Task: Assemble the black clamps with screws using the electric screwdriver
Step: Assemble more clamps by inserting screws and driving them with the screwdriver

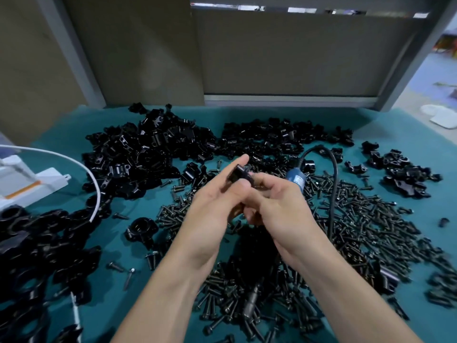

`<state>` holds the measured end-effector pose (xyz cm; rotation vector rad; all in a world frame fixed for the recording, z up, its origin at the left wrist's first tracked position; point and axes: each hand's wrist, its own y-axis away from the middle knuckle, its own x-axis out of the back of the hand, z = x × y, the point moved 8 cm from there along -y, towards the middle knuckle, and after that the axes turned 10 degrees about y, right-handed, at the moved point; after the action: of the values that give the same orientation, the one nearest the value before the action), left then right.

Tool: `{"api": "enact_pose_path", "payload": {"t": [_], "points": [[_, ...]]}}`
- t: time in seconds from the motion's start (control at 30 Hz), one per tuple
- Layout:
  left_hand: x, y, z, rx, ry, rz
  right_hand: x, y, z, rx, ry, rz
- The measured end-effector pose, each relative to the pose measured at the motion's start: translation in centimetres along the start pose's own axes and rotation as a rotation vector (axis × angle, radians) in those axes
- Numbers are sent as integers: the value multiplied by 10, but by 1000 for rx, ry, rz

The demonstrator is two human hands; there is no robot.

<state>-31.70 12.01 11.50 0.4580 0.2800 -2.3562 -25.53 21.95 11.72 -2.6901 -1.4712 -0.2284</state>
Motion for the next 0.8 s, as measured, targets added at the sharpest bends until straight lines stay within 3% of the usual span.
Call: {"api": "enact_pose_path", "payload": {"t": [0.13, 0.3, 0.4, 0.47, 0.57, 0.63, 0.73, 0.8], "points": [[5, -3, -3, 99, 254, -13, -4, 2, -9, 98, 327, -13], [7, -8, -18, 186, 457, 27, -4, 6, -11, 89, 612, 104], [13, -10, -19, 170, 369, 72, -6, 6, -21, 127, 964, 32], [20, -11, -19, 163, 257, 107, 3, 0, -26, 98, 1042, -30], [34, -14, -18, 180, 194, 151, 42, -32, -44, 94, 991, 147], [42, -15, -18, 207, 209, 169, 59, -66, -45, 72, 1097, 239], [48, -16, -18, 223, 164, 160, 50, -121, -16, -24, 1424, 32], [48, -16, -19, 214, 104, 144, 37, -144, 3, -72, 1510, -108]]}}
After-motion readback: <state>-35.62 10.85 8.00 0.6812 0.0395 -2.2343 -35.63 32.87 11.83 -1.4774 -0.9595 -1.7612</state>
